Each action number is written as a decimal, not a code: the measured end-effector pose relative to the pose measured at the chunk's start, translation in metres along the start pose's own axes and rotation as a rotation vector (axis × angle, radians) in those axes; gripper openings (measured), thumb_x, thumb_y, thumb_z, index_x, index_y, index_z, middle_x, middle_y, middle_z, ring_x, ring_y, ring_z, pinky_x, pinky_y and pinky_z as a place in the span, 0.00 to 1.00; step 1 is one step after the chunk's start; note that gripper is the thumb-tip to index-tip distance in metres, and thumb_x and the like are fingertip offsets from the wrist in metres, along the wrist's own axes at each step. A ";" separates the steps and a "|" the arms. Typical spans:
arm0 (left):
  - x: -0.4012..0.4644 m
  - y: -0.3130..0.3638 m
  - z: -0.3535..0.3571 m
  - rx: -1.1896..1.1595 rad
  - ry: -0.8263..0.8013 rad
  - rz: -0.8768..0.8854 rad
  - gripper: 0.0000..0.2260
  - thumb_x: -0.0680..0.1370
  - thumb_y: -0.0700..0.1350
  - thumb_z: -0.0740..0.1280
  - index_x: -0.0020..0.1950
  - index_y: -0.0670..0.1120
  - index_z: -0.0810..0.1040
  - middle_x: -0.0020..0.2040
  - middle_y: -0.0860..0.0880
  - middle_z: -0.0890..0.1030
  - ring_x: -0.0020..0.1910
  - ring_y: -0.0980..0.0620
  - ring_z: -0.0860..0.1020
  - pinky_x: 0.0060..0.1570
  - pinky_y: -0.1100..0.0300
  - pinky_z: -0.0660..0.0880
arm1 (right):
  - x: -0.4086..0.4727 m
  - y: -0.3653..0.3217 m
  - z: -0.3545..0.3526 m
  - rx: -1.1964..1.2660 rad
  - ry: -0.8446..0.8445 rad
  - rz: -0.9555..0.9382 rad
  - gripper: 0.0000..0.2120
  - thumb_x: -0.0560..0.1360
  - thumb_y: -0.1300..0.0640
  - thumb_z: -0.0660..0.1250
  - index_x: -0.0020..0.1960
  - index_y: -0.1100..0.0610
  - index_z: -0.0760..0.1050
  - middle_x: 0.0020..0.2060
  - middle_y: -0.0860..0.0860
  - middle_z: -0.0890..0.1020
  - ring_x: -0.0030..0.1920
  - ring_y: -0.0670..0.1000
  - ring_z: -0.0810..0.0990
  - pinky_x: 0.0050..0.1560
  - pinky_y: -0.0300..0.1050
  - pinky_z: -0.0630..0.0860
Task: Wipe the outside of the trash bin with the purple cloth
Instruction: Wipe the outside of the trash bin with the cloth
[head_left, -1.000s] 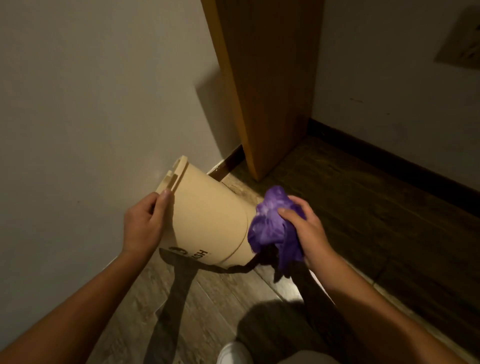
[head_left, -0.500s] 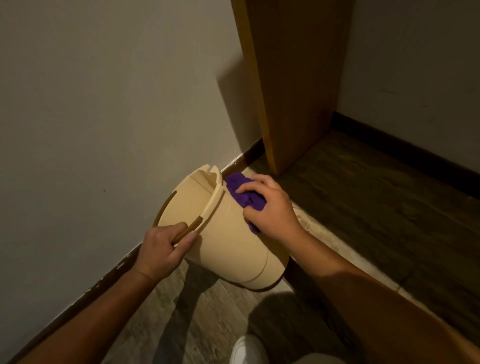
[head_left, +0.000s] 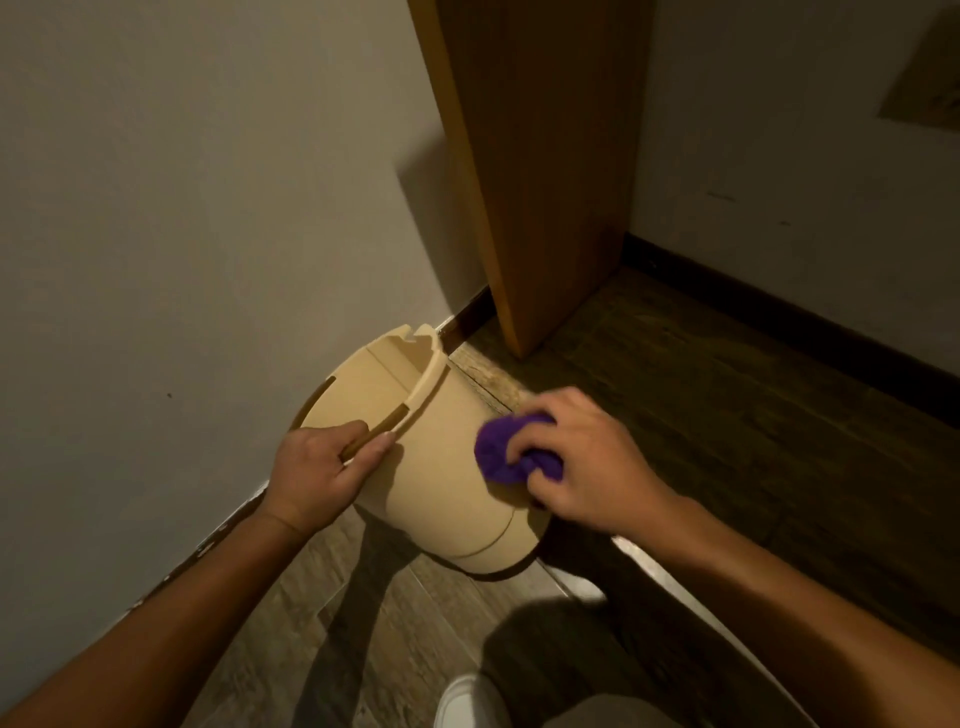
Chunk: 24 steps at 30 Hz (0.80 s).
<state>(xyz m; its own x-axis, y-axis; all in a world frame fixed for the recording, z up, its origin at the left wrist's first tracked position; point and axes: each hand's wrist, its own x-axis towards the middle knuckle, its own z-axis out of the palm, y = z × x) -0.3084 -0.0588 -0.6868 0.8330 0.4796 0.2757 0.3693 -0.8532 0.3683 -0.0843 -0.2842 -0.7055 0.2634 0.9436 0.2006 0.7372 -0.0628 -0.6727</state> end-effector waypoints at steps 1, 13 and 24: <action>0.002 0.003 0.002 0.013 -0.008 0.020 0.32 0.81 0.69 0.52 0.35 0.46 0.78 0.27 0.54 0.73 0.25 0.55 0.73 0.30 0.66 0.70 | 0.009 -0.004 -0.004 0.005 0.079 -0.008 0.11 0.72 0.56 0.76 0.55 0.49 0.83 0.64 0.51 0.79 0.67 0.53 0.72 0.62 0.57 0.75; 0.018 0.026 -0.002 -0.031 -0.153 -0.154 0.31 0.77 0.72 0.51 0.46 0.51 0.85 0.39 0.53 0.83 0.39 0.56 0.80 0.39 0.57 0.78 | -0.005 -0.016 -0.001 -0.129 -0.178 -0.113 0.10 0.73 0.55 0.73 0.53 0.46 0.82 0.64 0.48 0.77 0.67 0.51 0.70 0.65 0.55 0.72; 0.054 0.110 0.059 0.205 -0.326 -0.055 0.27 0.80 0.67 0.54 0.32 0.51 0.75 0.27 0.53 0.76 0.26 0.57 0.74 0.26 0.62 0.67 | -0.025 -0.028 -0.094 -0.282 0.042 0.035 0.14 0.69 0.56 0.79 0.53 0.47 0.83 0.63 0.50 0.80 0.67 0.55 0.73 0.60 0.56 0.75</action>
<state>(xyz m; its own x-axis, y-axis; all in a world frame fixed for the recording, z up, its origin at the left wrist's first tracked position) -0.1984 -0.1394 -0.6840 0.8848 0.4634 -0.0478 0.4640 -0.8672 0.1808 -0.0529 -0.3372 -0.6246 0.3133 0.9253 0.2137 0.8695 -0.1890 -0.4564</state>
